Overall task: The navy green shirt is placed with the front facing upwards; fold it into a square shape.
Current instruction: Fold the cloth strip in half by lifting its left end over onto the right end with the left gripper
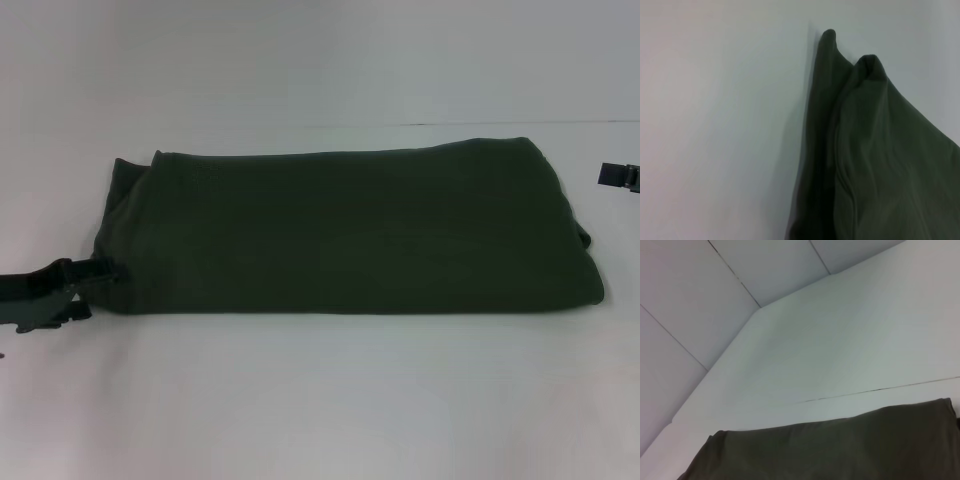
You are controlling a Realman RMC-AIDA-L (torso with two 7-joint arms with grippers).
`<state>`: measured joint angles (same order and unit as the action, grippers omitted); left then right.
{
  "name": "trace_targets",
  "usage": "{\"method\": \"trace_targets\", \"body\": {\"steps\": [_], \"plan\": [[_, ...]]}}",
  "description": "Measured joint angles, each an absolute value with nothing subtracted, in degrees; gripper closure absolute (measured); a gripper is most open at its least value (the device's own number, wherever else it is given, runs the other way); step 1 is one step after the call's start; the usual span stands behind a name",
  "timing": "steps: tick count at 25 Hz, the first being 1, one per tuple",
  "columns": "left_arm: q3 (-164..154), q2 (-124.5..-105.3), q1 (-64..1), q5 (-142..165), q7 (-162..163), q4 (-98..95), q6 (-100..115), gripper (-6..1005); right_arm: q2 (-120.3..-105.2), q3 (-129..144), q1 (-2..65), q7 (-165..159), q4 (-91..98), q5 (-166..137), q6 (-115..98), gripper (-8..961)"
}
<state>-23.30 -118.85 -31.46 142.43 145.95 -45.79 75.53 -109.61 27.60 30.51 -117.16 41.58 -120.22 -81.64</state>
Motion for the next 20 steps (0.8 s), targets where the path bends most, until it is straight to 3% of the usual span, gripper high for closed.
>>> {"method": "trace_targets", "body": {"steps": [20], "plan": [[-25.35, -118.84, -32.95, 142.64, 146.1, -44.32, 71.56, 113, -109.58, 27.6, 30.41, -117.15, 41.58, -120.15, -81.85, 33]]}}
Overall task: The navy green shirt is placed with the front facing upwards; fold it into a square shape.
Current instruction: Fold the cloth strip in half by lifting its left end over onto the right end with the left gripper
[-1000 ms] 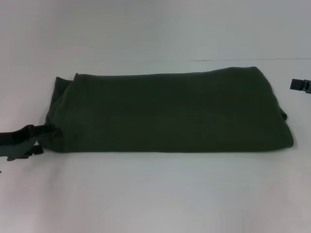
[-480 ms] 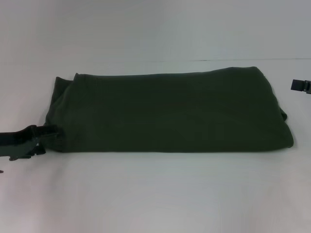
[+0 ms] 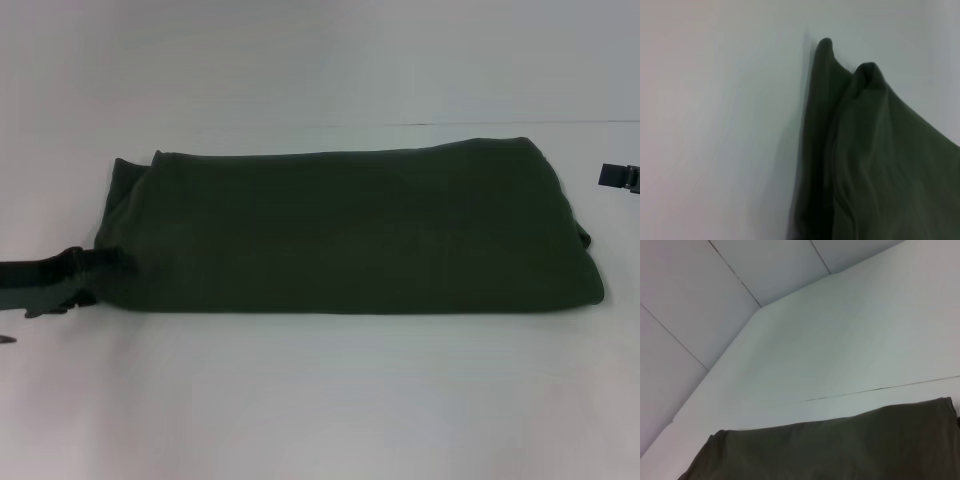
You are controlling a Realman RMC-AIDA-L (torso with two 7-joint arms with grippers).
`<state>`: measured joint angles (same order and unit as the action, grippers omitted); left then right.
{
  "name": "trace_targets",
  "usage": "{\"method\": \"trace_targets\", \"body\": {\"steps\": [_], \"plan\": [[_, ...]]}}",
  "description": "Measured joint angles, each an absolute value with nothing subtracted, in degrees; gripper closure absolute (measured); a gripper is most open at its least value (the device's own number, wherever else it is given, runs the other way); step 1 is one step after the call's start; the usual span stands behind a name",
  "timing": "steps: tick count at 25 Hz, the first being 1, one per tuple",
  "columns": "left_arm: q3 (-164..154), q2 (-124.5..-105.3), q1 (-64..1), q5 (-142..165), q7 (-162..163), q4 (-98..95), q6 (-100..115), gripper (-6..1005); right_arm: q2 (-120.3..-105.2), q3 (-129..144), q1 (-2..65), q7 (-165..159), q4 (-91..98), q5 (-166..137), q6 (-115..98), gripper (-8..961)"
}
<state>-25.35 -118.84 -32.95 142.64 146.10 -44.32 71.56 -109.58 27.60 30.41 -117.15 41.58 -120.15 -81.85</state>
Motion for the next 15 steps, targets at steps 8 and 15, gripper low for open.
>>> {"method": "trace_targets", "body": {"steps": [8, 15], "plan": [[-25.4, -118.63, -33.88, 142.21, 146.16, -44.3, 70.65, 114, -109.65, 27.51, 30.35, -117.15, 41.58, -120.13, -81.76, 33], [-25.39, -118.66, -33.92, 141.99, 145.75, -44.29, 70.81, 114, -109.67, 27.51, 30.32, -117.11, 41.49, -120.14, -81.58, 33]]}}
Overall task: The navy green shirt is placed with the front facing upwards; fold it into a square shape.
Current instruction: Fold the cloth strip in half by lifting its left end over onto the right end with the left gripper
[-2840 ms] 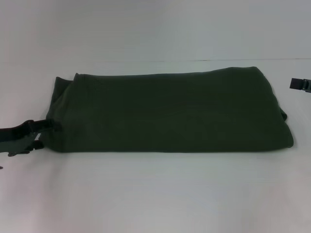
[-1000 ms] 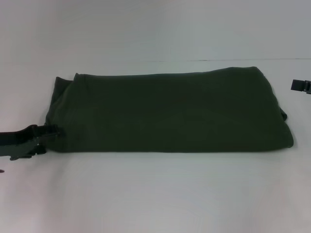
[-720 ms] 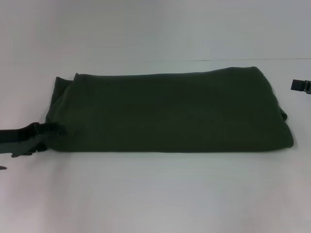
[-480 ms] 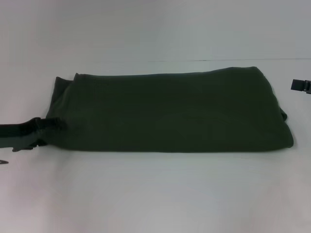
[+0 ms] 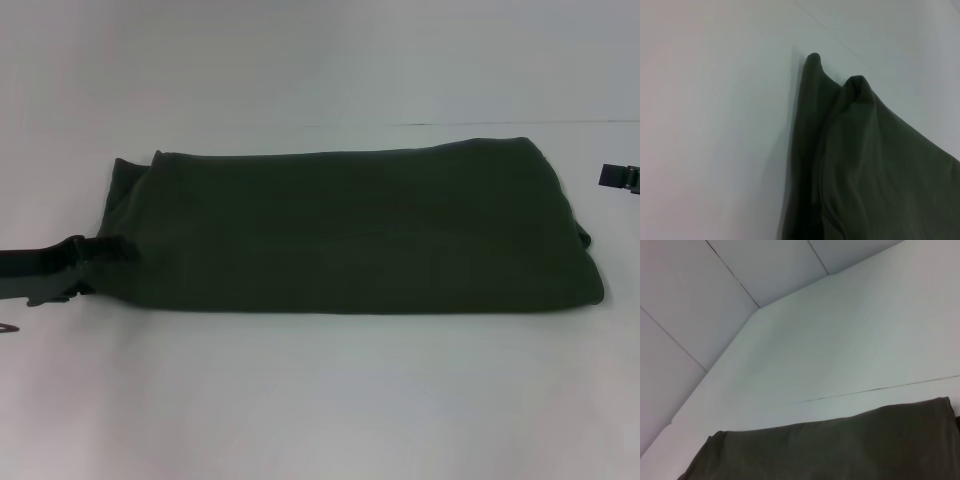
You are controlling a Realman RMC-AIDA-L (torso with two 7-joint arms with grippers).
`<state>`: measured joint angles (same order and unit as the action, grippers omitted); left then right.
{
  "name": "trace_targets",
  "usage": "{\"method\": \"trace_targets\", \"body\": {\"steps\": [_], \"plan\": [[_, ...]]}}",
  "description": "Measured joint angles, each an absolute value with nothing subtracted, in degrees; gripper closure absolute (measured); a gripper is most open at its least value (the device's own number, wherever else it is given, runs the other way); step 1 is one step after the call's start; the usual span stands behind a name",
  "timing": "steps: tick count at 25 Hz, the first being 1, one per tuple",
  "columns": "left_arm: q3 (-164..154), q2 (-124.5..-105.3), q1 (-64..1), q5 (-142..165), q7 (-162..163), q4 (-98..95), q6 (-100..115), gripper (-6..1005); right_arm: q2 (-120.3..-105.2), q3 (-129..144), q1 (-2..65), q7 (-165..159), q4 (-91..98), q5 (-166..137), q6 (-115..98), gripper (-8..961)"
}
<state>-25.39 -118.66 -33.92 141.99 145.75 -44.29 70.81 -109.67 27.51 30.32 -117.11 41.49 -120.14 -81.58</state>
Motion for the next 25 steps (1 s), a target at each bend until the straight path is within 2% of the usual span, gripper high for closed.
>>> {"method": "trace_targets", "body": {"steps": [5, 8, 14, 24, 25], "plan": [[-25.4, -118.99, -33.93, 141.96, 145.47, -44.58, 70.56, 113, -109.67, 27.51, 30.32, -117.09, 41.49, -120.14, -81.6, 33], [-25.4, -118.98, -33.84, 141.94, 144.59, -44.58, 70.57, 173, -109.67, 27.51, 30.32, -117.05, 41.51, -120.14, -81.72, 33], [-25.4, -119.01, -33.69, 141.94, 143.96, -44.55, 70.53, 391, -109.67, 27.51, 30.32, -116.77, 41.55, -120.14, -81.75, 33], [-25.45, -119.04, -33.21, 142.3, 143.65, -44.49, 68.45, 838, -109.76, 27.51, 30.17, -116.63, 41.15, -120.14, -81.82, 34], [-25.42, -119.08, -33.15, 142.2, 143.51, -44.5, 68.43, 851, -109.79, 27.51, 30.17, -116.63, 41.12, -120.14, -81.83, 34]]}}
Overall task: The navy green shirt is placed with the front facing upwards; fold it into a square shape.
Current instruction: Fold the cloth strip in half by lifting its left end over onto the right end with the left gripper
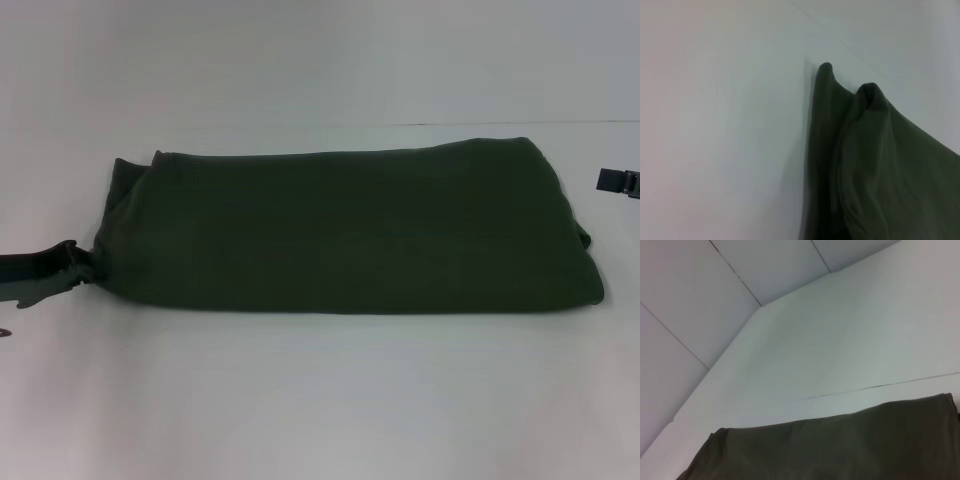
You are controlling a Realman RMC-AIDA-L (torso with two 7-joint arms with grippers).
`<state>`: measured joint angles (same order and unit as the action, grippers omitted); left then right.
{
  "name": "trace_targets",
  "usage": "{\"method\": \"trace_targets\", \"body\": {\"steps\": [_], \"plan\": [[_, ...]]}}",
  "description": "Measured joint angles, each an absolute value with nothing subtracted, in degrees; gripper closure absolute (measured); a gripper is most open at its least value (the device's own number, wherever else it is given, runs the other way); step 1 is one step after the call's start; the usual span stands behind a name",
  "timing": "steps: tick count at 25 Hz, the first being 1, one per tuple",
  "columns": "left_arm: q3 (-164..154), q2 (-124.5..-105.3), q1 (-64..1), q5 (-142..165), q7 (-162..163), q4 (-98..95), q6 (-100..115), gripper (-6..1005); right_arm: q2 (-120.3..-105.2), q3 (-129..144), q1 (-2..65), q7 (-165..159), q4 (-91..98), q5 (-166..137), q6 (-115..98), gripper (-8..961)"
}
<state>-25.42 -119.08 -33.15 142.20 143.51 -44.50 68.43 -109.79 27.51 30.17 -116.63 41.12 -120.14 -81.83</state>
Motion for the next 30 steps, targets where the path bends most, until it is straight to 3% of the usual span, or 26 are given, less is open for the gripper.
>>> {"method": "trace_targets", "body": {"steps": [8, 17, 19, 24, 30], "plan": [[-24.83, -119.52, -31.31, 139.67, 142.24, -45.01, 68.75, 954, -110.69, 27.51, 30.06, -116.47, 40.98, -120.14, -81.56, 34], [-17.49, -120.51, -24.73, 129.44, 132.77, -47.0, 74.56, 993, -114.04, 25.67, 30.05, -115.09, 40.94, -119.1, -81.82, 34], [-13.51, -120.21, -23.26, 128.93, 129.7, -47.16, 75.86, 993, -115.48, 25.61, 30.07, -114.55, 40.9, -117.93, -81.91, 34], [-9.86, -119.39, -21.3, 129.08, 126.77, -48.23, 76.77, 993, -117.11, 25.87, 30.6, -114.34, 40.79, -116.82, -81.84, 35], [-8.34, -118.17, -17.65, 129.43, 125.89, -52.39, 76.8, 994, -118.22, 25.97, 32.09, -114.29, 39.79, -116.28, -81.32, 35]]}}
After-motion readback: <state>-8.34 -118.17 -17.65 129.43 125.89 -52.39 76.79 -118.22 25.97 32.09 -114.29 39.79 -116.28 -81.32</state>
